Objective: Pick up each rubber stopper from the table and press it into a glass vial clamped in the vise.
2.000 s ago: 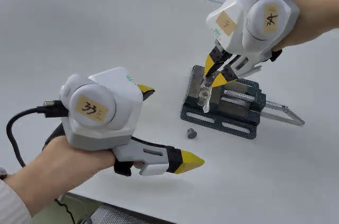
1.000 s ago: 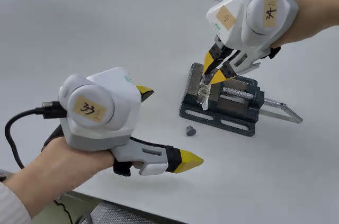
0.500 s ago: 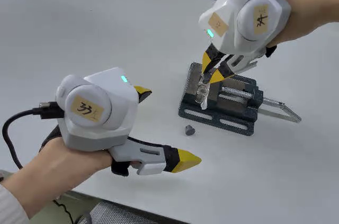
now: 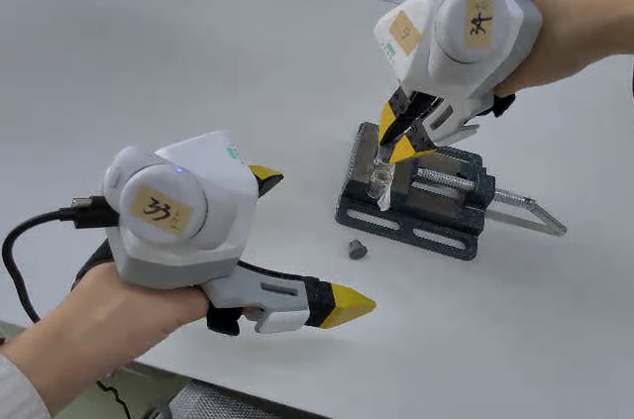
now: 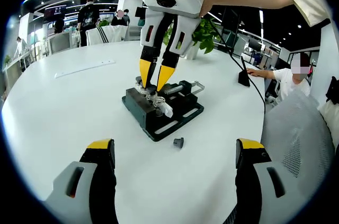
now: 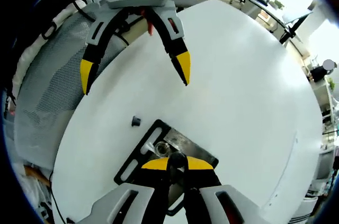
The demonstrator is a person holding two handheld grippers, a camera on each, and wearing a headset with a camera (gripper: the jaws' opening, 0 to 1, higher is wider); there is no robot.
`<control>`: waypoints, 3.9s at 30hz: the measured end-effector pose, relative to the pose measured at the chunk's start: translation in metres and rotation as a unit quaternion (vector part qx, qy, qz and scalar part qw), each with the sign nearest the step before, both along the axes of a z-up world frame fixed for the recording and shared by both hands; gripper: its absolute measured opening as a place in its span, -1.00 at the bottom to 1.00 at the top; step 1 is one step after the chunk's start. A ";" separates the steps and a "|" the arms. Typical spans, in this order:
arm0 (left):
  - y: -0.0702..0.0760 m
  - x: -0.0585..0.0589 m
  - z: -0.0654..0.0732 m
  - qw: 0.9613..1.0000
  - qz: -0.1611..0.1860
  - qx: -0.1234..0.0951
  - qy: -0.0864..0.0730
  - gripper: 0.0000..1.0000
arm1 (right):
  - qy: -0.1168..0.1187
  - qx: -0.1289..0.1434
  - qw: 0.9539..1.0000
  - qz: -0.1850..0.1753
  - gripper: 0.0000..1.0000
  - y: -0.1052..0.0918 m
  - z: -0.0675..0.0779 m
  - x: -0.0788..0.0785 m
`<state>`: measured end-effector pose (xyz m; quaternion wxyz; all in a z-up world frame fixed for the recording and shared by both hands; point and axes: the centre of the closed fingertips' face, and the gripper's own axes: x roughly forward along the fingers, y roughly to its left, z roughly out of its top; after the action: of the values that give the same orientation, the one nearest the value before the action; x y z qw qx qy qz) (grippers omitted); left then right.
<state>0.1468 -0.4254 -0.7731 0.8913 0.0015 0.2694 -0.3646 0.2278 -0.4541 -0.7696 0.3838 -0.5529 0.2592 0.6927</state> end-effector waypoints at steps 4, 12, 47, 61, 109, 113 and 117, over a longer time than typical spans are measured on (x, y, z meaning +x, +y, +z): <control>-0.002 0.000 0.000 1.000 -0.002 0.000 -0.001 0.88 | 0.004 0.011 1.000 -0.015 -0.94 0.000 0.000 0.001; -0.005 -0.001 0.001 1.000 -0.002 -0.001 -0.001 0.87 | 0.013 0.043 0.998 -0.042 -0.94 -0.002 0.001 0.002; -0.004 0.001 0.001 1.000 -0.004 -0.001 0.000 0.85 | -0.022 0.085 0.996 -0.028 -0.86 0.001 -0.001 0.002; 0.000 0.002 0.000 1.000 -0.003 -0.002 0.001 0.85 | -0.027 0.092 0.995 -0.023 -0.71 0.007 0.009 0.004; 0.000 -0.002 -0.005 1.000 0.001 -0.007 0.009 0.82 | 0.064 -0.030 0.995 -0.070 -1.00 -0.001 0.006 -0.003; 0.001 -0.002 -0.005 1.000 0.001 -0.006 0.009 0.82 | 0.061 -0.033 0.995 -0.077 -1.00 0.000 0.006 -0.002; 0.002 0.001 -0.004 1.000 0.003 -0.004 0.007 0.82 | 0.057 -0.036 0.994 -0.088 -1.00 -0.001 0.006 -0.002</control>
<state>0.1476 -0.4232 -0.7766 0.8905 -0.0055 0.2736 -0.3633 0.2254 -0.4549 -0.7636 0.4076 -0.5015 0.3529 0.6767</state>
